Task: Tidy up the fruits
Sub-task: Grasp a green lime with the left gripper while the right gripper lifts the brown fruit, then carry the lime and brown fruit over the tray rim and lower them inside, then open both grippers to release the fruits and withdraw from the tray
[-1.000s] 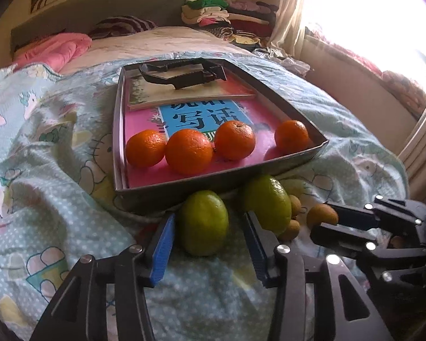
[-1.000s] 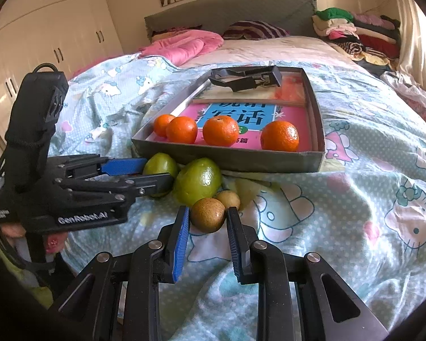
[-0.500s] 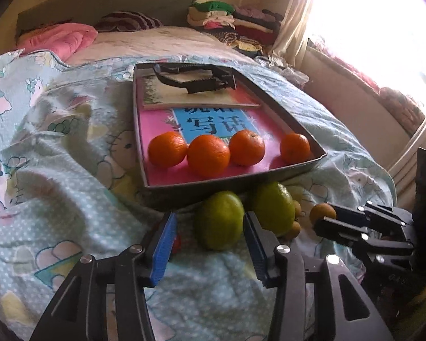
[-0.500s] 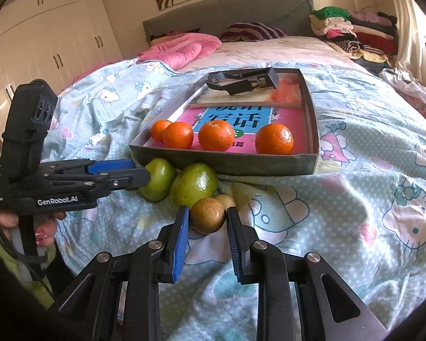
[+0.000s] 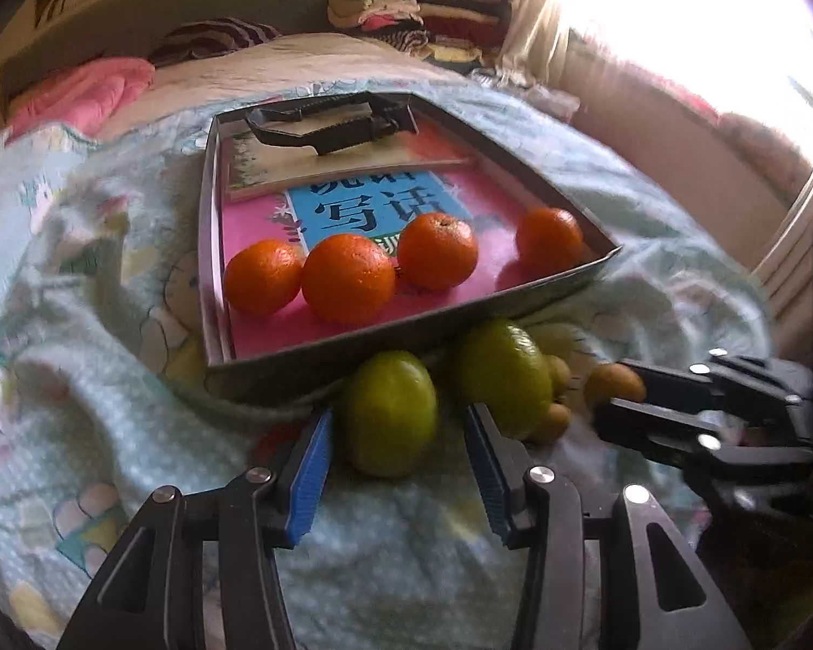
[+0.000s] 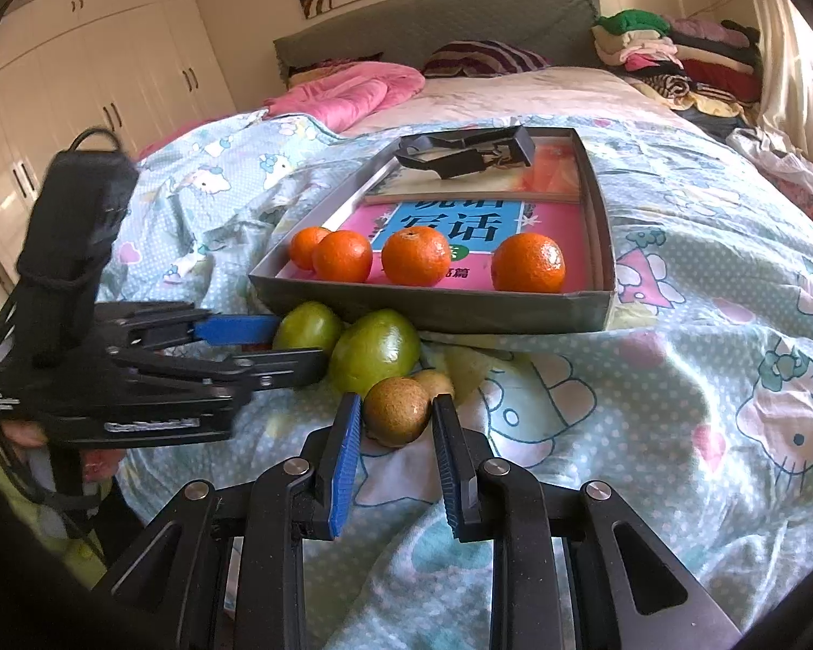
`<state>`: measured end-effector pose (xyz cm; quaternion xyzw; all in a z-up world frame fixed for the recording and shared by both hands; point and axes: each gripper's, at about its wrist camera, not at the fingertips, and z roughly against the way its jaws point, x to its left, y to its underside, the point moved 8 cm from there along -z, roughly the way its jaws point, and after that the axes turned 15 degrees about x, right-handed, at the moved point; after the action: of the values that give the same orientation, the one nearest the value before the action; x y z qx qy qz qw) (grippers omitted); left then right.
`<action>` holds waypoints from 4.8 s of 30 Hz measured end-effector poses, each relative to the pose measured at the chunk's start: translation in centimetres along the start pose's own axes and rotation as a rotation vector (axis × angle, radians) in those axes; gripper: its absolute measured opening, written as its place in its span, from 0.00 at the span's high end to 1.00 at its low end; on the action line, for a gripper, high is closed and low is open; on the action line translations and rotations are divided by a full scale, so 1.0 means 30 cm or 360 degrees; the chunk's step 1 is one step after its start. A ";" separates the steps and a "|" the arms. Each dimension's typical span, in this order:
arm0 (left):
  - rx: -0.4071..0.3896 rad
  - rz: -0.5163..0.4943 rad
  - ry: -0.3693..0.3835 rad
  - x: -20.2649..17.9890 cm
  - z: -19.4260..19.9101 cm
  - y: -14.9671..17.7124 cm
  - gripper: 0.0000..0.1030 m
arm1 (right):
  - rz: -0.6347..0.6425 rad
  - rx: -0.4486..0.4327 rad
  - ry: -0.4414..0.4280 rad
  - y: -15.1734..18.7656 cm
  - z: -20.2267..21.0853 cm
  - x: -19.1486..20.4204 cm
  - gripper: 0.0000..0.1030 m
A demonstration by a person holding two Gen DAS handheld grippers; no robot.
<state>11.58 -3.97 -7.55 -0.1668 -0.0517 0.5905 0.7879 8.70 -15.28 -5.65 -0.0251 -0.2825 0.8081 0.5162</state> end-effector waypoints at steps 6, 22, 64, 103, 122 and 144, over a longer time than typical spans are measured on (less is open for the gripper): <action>0.0083 0.0031 -0.0071 0.003 -0.047 -0.038 0.61 | -0.0005 -0.0018 0.0004 -0.010 0.009 -0.007 0.74; -0.0099 0.0071 0.0080 -0.016 0.133 -0.138 0.62 | 0.0042 -0.0110 0.0035 -0.207 0.046 -0.038 0.74; -0.0123 -0.0034 0.0082 -0.038 0.048 -0.222 0.62 | 0.0368 0.0185 0.0321 -0.253 -0.085 -0.032 0.53; -0.0177 0.0046 0.0135 -0.001 0.137 -0.203 0.37 | 0.0089 -0.0065 0.0266 -0.176 0.085 -0.050 0.40; -0.0167 0.0092 0.0090 0.011 0.174 -0.106 0.30 | 0.0125 -0.0013 0.0219 -0.084 0.067 -0.005 0.39; -0.0057 0.0217 -0.0088 0.172 0.068 0.070 0.31 | 0.0238 0.0173 0.0191 0.035 -0.113 0.042 0.72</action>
<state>10.61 1.86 -6.91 -0.1675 -0.0726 0.6461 0.7411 8.38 -13.07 -8.70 -0.0666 -0.2042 0.8555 0.4712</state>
